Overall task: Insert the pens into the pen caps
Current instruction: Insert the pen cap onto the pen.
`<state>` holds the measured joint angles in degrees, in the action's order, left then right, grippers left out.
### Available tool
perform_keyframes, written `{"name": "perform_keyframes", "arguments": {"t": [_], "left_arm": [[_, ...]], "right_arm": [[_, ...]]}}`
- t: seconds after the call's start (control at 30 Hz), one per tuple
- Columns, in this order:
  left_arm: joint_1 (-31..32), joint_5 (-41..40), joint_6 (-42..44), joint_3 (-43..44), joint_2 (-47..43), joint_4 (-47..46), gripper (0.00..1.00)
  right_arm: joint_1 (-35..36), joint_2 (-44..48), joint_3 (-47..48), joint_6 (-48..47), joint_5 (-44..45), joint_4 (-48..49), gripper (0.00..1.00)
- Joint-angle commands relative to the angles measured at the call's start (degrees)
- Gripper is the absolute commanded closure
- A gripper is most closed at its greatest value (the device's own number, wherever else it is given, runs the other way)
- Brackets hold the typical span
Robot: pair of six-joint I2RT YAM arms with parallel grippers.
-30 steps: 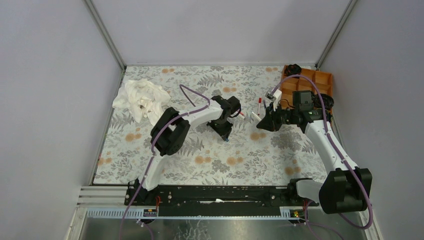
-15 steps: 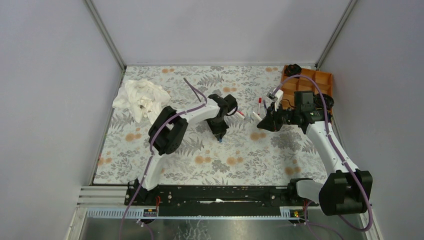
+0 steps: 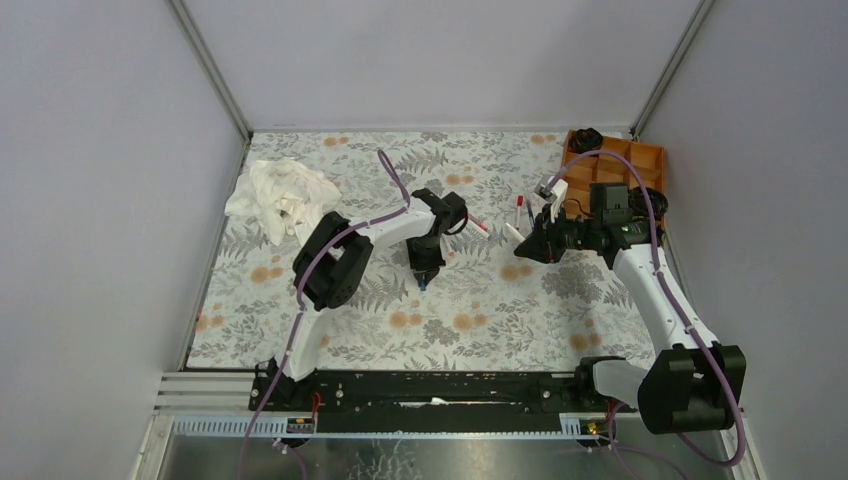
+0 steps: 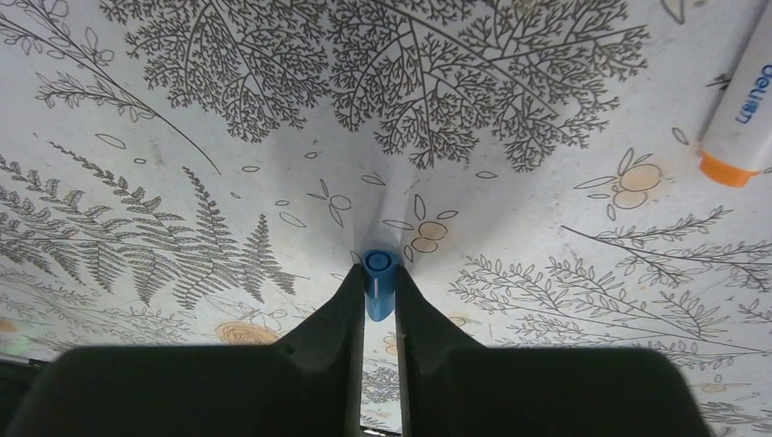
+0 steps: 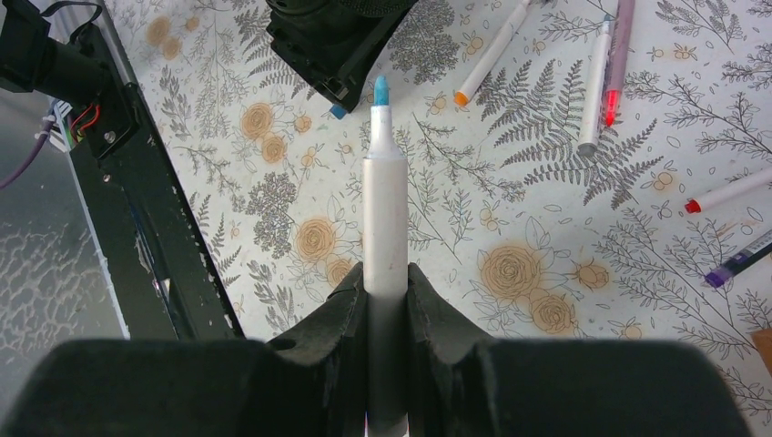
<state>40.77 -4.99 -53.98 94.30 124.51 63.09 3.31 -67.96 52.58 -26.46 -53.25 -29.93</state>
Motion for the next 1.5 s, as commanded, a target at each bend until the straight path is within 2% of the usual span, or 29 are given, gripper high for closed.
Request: {"name": "perform_keyframes", "arguments": {"t": [0.0,0.13,0.3,0.37,0.43,0.53,0.63,0.87,1.07,1.2,1.33,1.47], "left_arm": [[-0.43,-1.71,2.17,-2.53,2.15,2.30,0.79],[-0.52,-0.89,1.52,-2.96,2.11,2.19,0.74],[-0.69,-0.20,1.35,-3.71,1.56,1.10,0.74],[-0.72,0.48,1.02,-4.39,1.24,-0.16,0.80],[-0.70,1.37,0.93,-5.39,0.67,-2.32,0.89],[-0.76,2.29,0.67,-7.52,0.00,-5.52,0.96],[-0.61,3.76,0.51,-9.81,-0.92,-9.70,0.99],[-0.37,3.44,0.63,-15.06,-6.98,-19.60,1.00],[-0.34,4.01,0.00,-19.32,-10.25,-25.37,1.00],[-0.52,4.70,-0.97,-21.04,-11.66,-28.49,1.00],[-1.10,11.03,-4.10,-23.44,-11.71,-33.37,0.99],[-1.30,13.73,-5.37,-23.14,-9.75,-34.28,0.99]], "right_arm": [[-0.27,1.35,-0.36,0.71,-1.95,0.40,1.00],[-0.24,1.32,-0.46,0.81,-2.82,0.31,1.00],[-0.26,1.52,-0.68,1.06,-4.27,0.24,1.00],[-0.25,1.52,-0.80,1.28,-4.98,0.26,1.00],[-0.28,1.31,-1.02,1.44,-5.99,0.22,1.00],[-0.27,0.53,-1.48,1.58,-8.14,0.10,1.00],[-0.29,-1.26,-1.75,1.06,-10.84,-0.60,1.00],[1.51,-6.52,-3.26,2.51,-18.21,-0.30,1.00],[9.93,-9.27,-7.50,13.50,-13.35,11.25,1.00],[12.42,-11.12,-13.60,28.38,-11.92,24.56,1.00],[15.85,-12.29,-21.27,43.90,-10.28,40.71,1.00],[19.53,-15.73,-22.60,49.34,-5.93,43.51,1.00]]}}
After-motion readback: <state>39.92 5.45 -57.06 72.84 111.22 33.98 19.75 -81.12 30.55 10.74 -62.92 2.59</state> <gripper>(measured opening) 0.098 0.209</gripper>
